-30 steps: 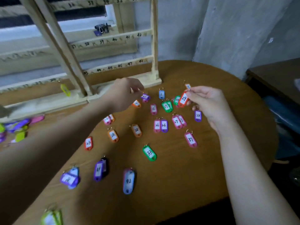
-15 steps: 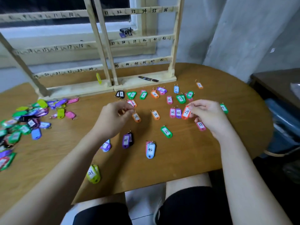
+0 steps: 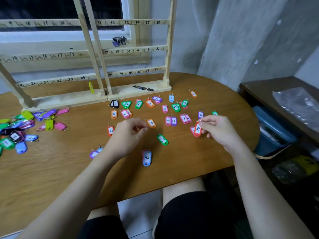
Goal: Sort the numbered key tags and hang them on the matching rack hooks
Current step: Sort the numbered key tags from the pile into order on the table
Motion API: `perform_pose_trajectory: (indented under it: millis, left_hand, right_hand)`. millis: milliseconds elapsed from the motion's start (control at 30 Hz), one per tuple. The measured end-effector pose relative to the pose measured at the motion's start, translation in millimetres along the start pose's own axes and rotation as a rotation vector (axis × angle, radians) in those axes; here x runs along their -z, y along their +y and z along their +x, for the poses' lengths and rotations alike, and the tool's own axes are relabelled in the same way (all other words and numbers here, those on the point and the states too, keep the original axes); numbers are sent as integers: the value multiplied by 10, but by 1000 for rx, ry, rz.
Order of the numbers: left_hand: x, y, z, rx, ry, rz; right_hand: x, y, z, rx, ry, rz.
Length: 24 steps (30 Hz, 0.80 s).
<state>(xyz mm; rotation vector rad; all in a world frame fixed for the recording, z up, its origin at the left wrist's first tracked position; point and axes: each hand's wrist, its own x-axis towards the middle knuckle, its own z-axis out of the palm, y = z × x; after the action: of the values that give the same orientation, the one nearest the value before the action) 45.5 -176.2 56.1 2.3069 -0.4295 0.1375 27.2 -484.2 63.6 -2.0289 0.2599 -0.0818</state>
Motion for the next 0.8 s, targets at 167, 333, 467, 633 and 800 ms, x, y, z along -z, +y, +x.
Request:
perform_pose_trajectory:
  millis: [167, 333, 467, 633, 800]
  left_hand:
    - [92, -107, -18, 39, 24, 33]
    - [221, -277, -69, 112, 81, -2]
    - [303, -426, -113, 147, 103, 7]
    - [348, -531, -152, 152, 118, 45]
    - [197, -471, -64, 127, 52, 31]
  right_hand:
    - [-148, -72, 73, 33, -42, -21]
    - [-383, -191, 170, 25, -85, -14]
    - [-552, -249, 261, 53, -111, -56]
    - [-587, -229, 393, 73, -79, -131]
    - [-306, -102, 561, 64, 45, -156]
